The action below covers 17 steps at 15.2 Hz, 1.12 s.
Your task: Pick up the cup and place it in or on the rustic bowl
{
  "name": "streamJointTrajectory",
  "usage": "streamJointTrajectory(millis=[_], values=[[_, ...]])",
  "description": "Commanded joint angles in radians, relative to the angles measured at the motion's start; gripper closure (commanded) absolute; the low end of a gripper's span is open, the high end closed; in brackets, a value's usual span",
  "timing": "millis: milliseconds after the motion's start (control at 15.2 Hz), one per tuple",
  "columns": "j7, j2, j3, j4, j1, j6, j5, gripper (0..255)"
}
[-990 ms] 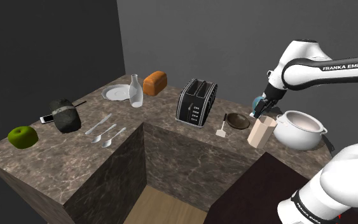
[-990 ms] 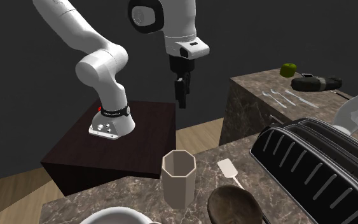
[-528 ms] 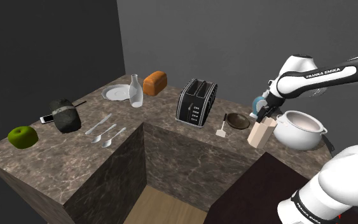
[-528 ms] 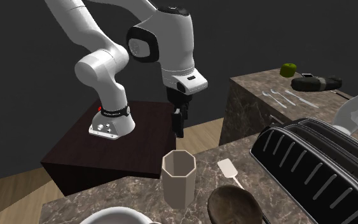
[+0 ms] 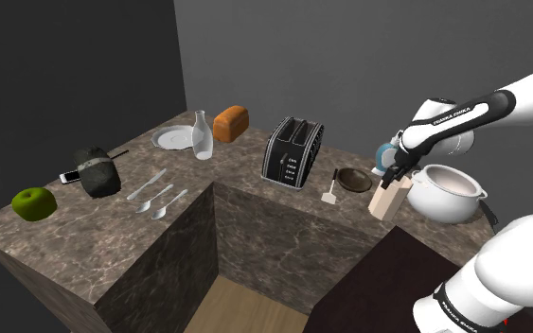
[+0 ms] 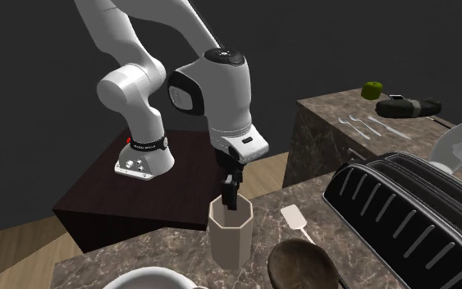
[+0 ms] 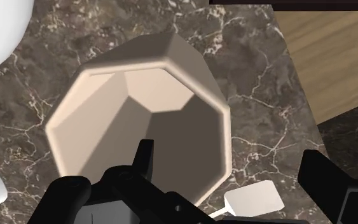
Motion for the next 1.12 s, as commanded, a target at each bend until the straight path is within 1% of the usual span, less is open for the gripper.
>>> streamJointTrajectory(millis=[0, 198, 726, 792, 1056], values=[[-0.017, 0.035, -0.011, -0.005, 0.008, 0.04, 0.018, 0], [-0.048, 0.094, -0.025, -0.012, 0.027, 0.101, 0.061, 0], [-0.048, 0.094, -0.025, -0.012, 0.027, 0.101, 0.061, 0], [-0.048, 0.094, -0.025, -0.012, 0.027, 0.101, 0.061, 255], [-0.048, 0.094, -0.025, -0.012, 0.027, 0.101, 0.061, 255]])
